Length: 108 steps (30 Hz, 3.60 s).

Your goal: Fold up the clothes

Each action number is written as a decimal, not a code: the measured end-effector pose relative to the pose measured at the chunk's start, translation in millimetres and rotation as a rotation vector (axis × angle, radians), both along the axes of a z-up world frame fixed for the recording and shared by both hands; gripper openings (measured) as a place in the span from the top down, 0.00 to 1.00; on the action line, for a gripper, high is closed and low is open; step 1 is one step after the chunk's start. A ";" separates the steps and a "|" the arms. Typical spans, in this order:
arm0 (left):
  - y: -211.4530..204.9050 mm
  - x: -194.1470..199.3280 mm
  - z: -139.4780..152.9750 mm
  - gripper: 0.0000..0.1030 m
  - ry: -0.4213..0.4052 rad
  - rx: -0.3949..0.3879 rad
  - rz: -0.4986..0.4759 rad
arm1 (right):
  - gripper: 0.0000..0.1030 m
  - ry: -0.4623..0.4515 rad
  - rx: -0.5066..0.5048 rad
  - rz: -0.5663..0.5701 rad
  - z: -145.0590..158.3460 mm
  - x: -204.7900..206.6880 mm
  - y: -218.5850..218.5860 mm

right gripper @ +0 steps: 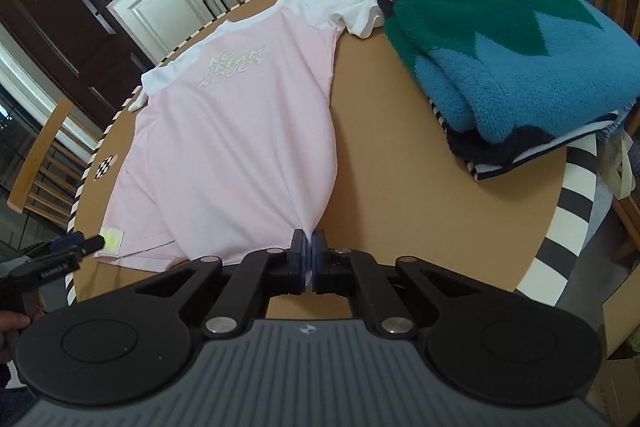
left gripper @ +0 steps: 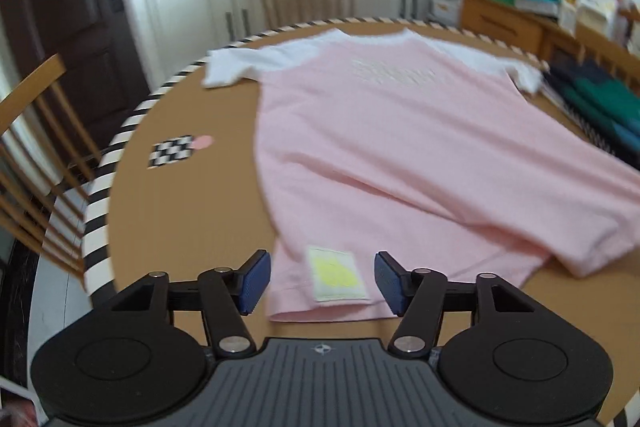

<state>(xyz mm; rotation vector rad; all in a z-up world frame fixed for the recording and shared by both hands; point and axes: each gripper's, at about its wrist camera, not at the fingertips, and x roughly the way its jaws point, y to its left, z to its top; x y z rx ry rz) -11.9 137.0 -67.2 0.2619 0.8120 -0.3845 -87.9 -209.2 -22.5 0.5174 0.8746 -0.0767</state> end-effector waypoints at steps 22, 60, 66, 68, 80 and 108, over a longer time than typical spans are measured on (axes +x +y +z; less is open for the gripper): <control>132.9 40.5 33.6 0.95 0.298 -0.674 0.421 | 0.85 0.038 -0.051 0.000 0.2 -7.0 0.0; 177.6 6.3 -21.7 0.72 0.518 -0.607 0.506 | 0.56 0.220 -0.121 -0.026 -27.8 -25.3 3.4; 151.3 12.0 -20.9 0.65 0.468 -0.565 0.457 | 0.74 0.238 -0.045 -0.005 -43.5 -15.8 9.0; 135.7 15.8 -17.9 0.85 0.442 -0.468 0.432 | 0.94 0.237 -0.072 0.027 -45.8 -13.0 16.5; 125.8 -20.1 -4.7 0.90 0.457 -0.320 0.429 | 0.86 0.304 -0.135 0.098 -31.9 -18.3 9.4; -12.9 369.8 11.7 0.20 -0.060 0.038 -0.010 | 0.34 0.016 -0.349 0.147 -39.2 397.4 -131.6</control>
